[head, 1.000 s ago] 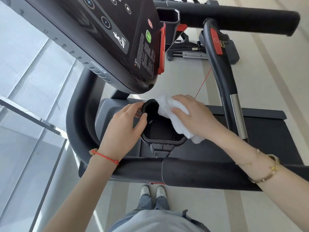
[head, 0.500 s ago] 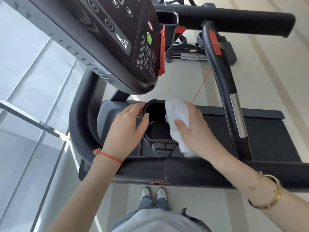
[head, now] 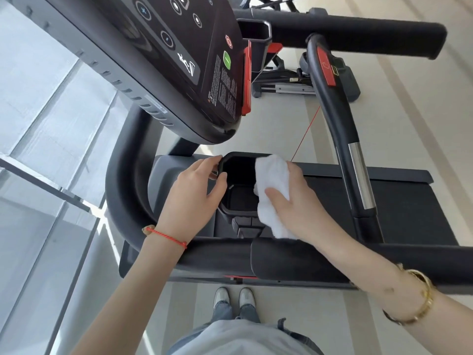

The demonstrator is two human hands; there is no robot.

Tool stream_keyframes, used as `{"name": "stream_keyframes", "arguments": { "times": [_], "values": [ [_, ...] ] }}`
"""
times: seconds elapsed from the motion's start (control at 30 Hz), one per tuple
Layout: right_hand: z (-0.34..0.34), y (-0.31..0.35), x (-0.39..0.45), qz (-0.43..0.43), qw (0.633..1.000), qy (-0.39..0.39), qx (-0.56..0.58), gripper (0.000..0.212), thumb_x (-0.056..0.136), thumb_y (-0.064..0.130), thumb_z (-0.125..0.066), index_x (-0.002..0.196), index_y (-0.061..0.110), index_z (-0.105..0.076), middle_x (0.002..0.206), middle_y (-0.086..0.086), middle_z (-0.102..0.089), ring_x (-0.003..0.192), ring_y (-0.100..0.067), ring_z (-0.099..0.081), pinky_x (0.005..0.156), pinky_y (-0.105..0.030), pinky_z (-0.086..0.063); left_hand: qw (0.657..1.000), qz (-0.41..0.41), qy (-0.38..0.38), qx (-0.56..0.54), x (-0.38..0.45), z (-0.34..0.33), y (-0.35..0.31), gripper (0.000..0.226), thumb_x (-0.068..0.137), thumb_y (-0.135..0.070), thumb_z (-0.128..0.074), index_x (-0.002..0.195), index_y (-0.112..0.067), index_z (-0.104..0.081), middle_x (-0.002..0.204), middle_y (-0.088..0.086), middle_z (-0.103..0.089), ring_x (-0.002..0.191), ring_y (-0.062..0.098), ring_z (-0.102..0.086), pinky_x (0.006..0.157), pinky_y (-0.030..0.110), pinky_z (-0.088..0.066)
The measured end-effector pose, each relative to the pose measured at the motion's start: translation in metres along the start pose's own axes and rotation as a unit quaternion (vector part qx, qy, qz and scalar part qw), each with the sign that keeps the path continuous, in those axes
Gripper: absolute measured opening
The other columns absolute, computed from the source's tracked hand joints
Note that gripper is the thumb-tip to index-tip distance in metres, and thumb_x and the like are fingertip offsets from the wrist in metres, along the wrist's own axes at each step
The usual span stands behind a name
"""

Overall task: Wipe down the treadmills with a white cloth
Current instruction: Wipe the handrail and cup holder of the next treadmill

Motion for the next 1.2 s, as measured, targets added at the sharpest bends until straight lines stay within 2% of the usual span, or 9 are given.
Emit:
{"name": "stream_keyframes", "arguments": {
  "times": [0.17,0.33,0.47,0.6,0.7,0.83,0.97,1.03,1.2],
  "values": [
    [0.002,0.000,0.012,0.003,0.999,0.008,-0.040,0.058,0.100,0.028,-0.048,0.150,0.021,-0.018,0.143,-0.003,-0.040,0.107,-0.010,-0.041,0.088,-0.025,-0.031,1.000,0.001,0.001,0.005,0.001,-0.001,0.002,0.037,0.096,-0.026,-0.055,0.131,-0.014,-0.058,0.109,-0.002,-0.067,0.088,-0.005,-0.050,0.080,-0.002,-0.034],
    [0.011,0.027,0.063,0.104,0.977,0.093,-0.164,0.035,0.100,0.032,-0.050,0.132,0.022,-0.048,0.116,0.001,-0.058,0.103,-0.018,-0.053,0.075,-0.026,-0.037,1.000,-0.003,-0.004,0.008,0.000,-0.001,0.001,0.036,0.096,-0.024,-0.056,0.130,-0.014,-0.058,0.107,-0.002,-0.067,0.087,-0.007,-0.046,0.078,-0.007,-0.030],
    [0.009,0.028,0.060,0.172,0.964,0.109,-0.169,0.037,0.100,0.028,-0.047,0.137,0.026,-0.047,0.133,0.006,-0.051,0.113,-0.013,-0.050,0.090,-0.025,-0.036,1.000,-0.001,-0.010,0.011,-0.001,0.000,0.001,0.036,0.096,-0.027,-0.056,0.131,-0.017,-0.058,0.107,-0.006,-0.066,0.088,-0.006,-0.048,0.080,0.010,-0.039],
    [0.009,0.020,0.044,0.206,0.966,0.096,-0.126,0.045,0.102,0.025,-0.043,0.146,0.031,-0.036,0.143,0.011,-0.037,0.120,-0.004,-0.042,0.092,-0.010,-0.030,1.000,0.003,-0.003,0.014,-0.001,0.001,0.001,0.039,0.097,-0.031,-0.052,0.134,-0.019,-0.057,0.112,-0.005,-0.067,0.096,0.006,-0.061,0.087,0.029,-0.052],
    [0.006,0.030,0.060,0.214,0.951,0.108,-0.193,0.041,0.101,0.028,-0.044,0.142,0.028,-0.041,0.139,0.008,-0.045,0.115,-0.011,-0.047,0.088,-0.022,-0.032,1.000,0.006,0.001,0.011,-0.001,0.000,0.000,0.039,0.097,-0.031,-0.052,0.134,-0.019,-0.056,0.111,-0.005,-0.067,0.097,0.007,-0.061,0.088,0.032,-0.053],
    [-0.016,0.058,0.081,0.250,0.893,0.154,-0.340,0.029,0.101,0.036,-0.040,0.123,0.023,-0.052,0.116,0.005,-0.058,0.099,-0.022,-0.056,0.077,-0.034,-0.034,1.000,0.009,-0.003,0.006,-0.001,0.002,-0.002,0.038,0.096,-0.028,-0.054,0.133,-0.018,-0.057,0.110,-0.004,-0.067,0.096,0.008,-0.061,0.087,0.032,-0.052],
    [-0.028,0.069,0.077,0.292,0.859,0.114,-0.404,0.034,0.102,0.039,-0.037,0.130,0.023,-0.046,0.127,0.003,-0.056,0.098,-0.026,-0.058,0.077,-0.039,-0.041,1.000,0.010,0.004,0.005,-0.001,0.001,-0.001,0.036,0.096,-0.028,-0.055,0.130,-0.019,-0.059,0.108,-0.005,-0.067,0.095,0.007,-0.061,0.085,0.032,-0.053],
    [-0.020,0.062,0.072,0.286,0.871,0.079,-0.393,0.035,0.102,0.040,-0.037,0.133,0.025,-0.044,0.127,0.004,-0.054,0.099,-0.025,-0.057,0.075,-0.038,-0.041,1.000,0.014,0.003,0.005,-0.001,0.001,0.000,0.038,0.096,-0.029,-0.055,0.132,-0.020,-0.058,0.110,-0.006,-0.066,0.096,0.006,-0.061,0.086,0.030,-0.052],
    [0.014,0.021,0.056,0.186,0.957,0.057,-0.217,0.034,0.102,0.037,-0.036,0.134,0.029,-0.043,0.122,0.008,-0.051,0.097,-0.019,-0.054,0.077,-0.032,-0.037,1.000,0.016,-0.003,0.001,-0.001,0.002,0.000,0.039,0.095,-0.031,-0.054,0.132,-0.021,-0.058,0.106,-0.006,-0.066,0.094,0.005,-0.060,0.086,0.035,-0.054]
  ]
}}
Point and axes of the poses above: each hand's wrist, its own x-axis towards the middle knuckle, its own z-axis out of the back of the hand, y = z × x, the point moved 8 cm from there along x, towards the middle knuckle
